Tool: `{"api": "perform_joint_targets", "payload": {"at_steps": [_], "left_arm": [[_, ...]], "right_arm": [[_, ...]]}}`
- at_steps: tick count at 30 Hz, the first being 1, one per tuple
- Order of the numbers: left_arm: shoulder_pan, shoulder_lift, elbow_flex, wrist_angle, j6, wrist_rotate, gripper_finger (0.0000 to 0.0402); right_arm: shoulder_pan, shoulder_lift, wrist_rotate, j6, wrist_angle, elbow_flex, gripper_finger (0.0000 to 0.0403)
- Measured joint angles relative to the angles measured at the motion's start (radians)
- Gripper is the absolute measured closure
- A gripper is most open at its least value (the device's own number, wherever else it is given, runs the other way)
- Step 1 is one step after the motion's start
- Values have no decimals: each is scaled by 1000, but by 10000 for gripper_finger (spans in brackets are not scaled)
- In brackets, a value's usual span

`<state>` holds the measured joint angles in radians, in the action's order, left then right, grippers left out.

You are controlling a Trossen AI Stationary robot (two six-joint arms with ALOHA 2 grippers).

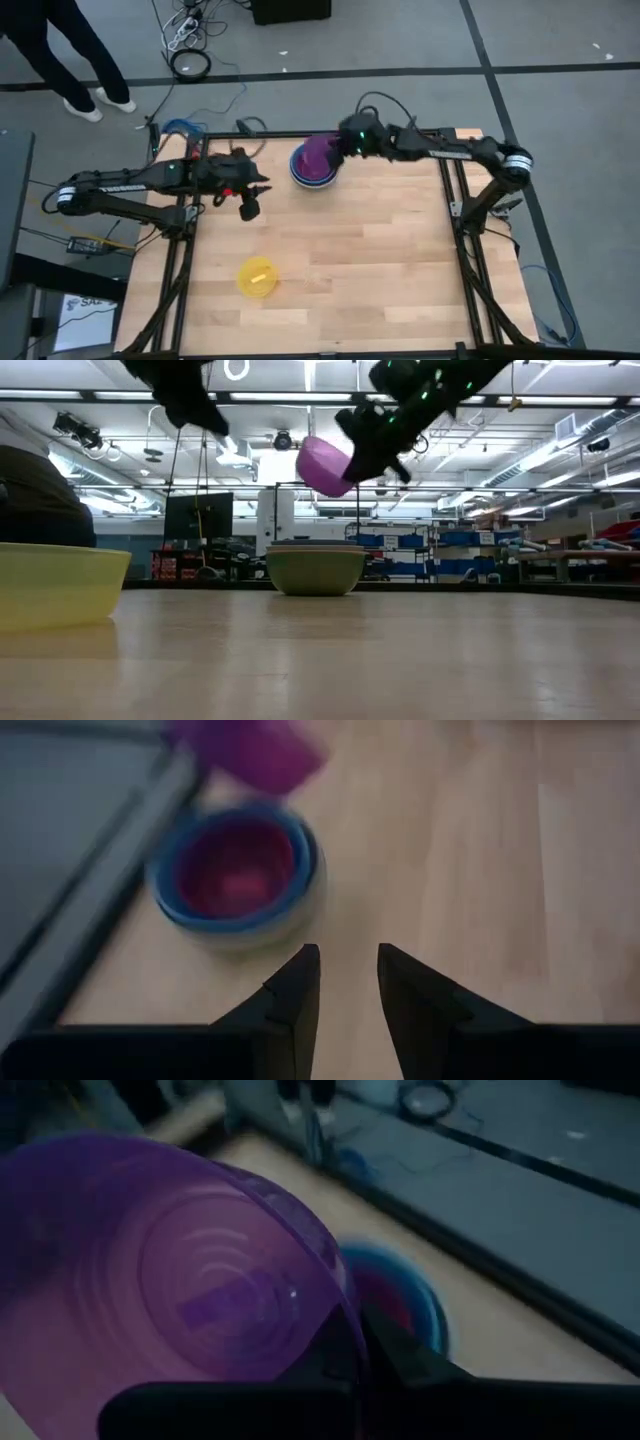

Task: Nest bowls inside each other
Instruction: Stack the violet bowl on top of the red bowl

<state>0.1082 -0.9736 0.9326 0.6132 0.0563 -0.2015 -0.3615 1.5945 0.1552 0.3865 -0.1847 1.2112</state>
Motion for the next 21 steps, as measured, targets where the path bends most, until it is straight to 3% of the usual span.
{"api": "perform_joint_targets", "payload": {"at_steps": [5, 13, 21], "left_arm": [[1, 85, 0, -54, 0, -37, 289], [-5, 155, 0, -68, 30, -37, 289], [-5, 162, 0, -69, 52, -40, 289]], "right_arm": [[-59, 119, -184, 89, 131, -1, 403], [-63, 206, -147, 82, 161, -1, 394], [-78, 195, -138, 42, 61, 27, 312]]}}
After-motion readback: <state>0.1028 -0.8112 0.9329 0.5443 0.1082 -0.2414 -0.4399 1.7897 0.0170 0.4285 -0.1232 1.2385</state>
